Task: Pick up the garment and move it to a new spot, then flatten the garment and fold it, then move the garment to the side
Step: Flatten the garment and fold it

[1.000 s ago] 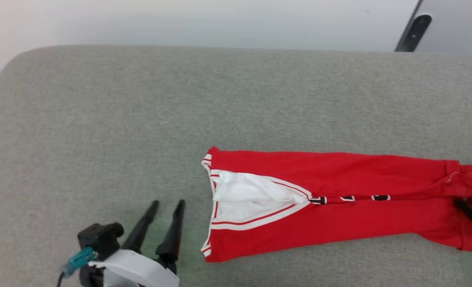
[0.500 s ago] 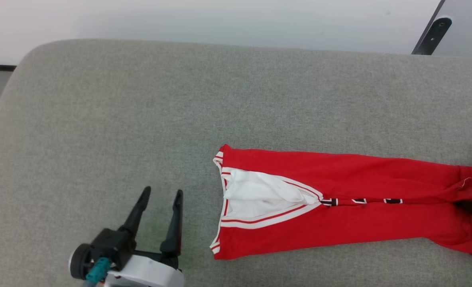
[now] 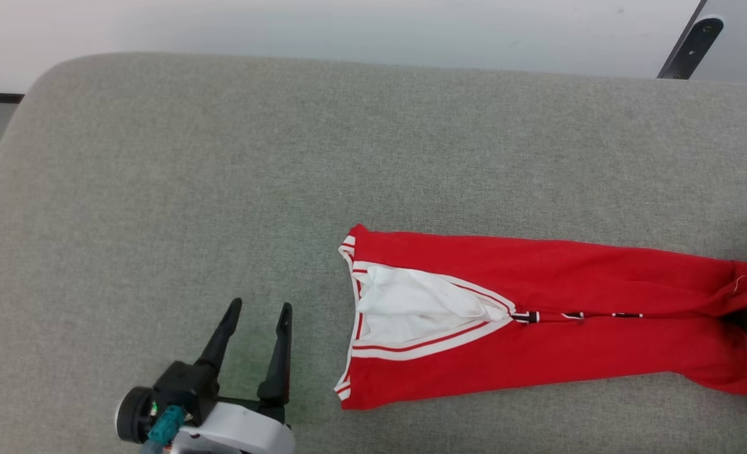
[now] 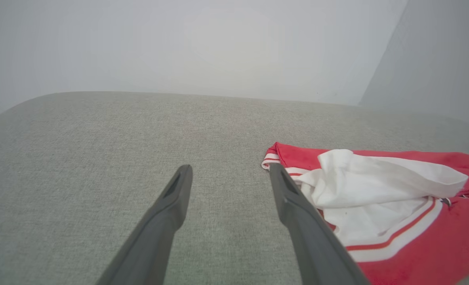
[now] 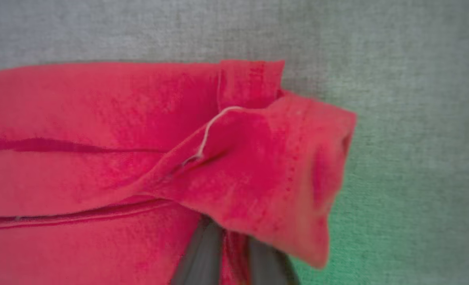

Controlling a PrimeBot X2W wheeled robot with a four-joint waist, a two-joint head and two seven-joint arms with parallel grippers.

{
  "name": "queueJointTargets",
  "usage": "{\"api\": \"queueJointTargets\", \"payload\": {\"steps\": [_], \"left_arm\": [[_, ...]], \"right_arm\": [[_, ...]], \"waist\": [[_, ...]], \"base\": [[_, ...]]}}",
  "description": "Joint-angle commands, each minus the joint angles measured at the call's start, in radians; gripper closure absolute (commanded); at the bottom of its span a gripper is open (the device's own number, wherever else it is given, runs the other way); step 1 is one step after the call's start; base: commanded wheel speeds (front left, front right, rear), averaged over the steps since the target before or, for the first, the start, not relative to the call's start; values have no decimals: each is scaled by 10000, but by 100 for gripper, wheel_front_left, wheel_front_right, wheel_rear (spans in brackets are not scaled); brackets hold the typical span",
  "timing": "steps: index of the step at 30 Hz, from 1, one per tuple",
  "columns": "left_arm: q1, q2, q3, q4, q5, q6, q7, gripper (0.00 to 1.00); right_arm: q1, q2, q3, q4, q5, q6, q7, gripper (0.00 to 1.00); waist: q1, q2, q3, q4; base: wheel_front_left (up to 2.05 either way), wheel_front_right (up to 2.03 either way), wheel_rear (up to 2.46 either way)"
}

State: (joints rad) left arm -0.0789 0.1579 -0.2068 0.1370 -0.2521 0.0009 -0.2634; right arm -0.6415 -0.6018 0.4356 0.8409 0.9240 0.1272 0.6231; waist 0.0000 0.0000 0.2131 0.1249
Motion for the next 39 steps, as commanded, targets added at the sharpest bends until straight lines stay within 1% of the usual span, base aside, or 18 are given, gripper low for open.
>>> {"api": "queueJointTargets", "payload": {"steps": [1,6,10,12,16,19,22,25,29,32,35,37,39], "left_arm": [[75,-74,134,32,116,-119,-8,0],[51,-367,551,155,323,-424,-8,0],[172,-534,816,235,447,-612,-8,0],[227,-597,976,269,476,-714,-8,0],[352,-734,1281,304,539,-804,-8,0],[456,-804,1459,329,530,-876,-8,0],[483,-882,1585,368,577,-918,-8,0],[512,-946,1661,449,597,-970,-8,0],[494,-1015,1663,460,521,-1046,-8,0],[495,-1052,1529,557,496,-1081,-8,0],[557,-1060,1481,618,384,-1087,-8,0],[574,-1076,1411,675,330,-1091,-8,0],[579,-1082,1277,733,140,-1056,-8,0]], "right_arm": [[589,548,252,156,-20,60,99,100],[583,565,69,11,-66,60,-77,100],[620,344,-267,-86,51,49,-482,100],[717,39,-508,-39,43,18,-715,100],[1044,-799,-987,173,-111,-8,-1233,100],[1132,-1137,-1320,217,-166,23,-1601,100],[1269,-1365,-1528,6,-102,26,-1827,100],[1413,-1202,-1402,-718,-32,28,-1823,100],[1562,-953,-937,-2459,-161,29,-1576,100],[1644,-594,-649,-3934,-201,28,-1248,100],[1713,-154,-397,-5393,-108,29,-683,100],[1726,45,-194,-6153,-351,29,-338,100],[1742,407,-34,-6800,-468,29,-60,100]], "waist": [[0,0,6,-7],[0,0,-17,-70],[0,0,-53,-190],[0,0,-75,-253],[0,0,-90,-414],[0,0,-88,-513],[0,0,-117,-638],[0,0,-224,-754],[0,0,-391,-818],[0,0,-506,-765],[0,0,-581,-650],[0,0,-586,-525],[0,0,-576,-373]], "base": [[0,0,0],[0,0,0],[0,0,0],[0,0,0],[0,0,0],[0,0,0],[0,0,0],[0,0,0],[0,0,0],[0,0,0],[0,0,0],[0,0,0],[0,0,0]]}}
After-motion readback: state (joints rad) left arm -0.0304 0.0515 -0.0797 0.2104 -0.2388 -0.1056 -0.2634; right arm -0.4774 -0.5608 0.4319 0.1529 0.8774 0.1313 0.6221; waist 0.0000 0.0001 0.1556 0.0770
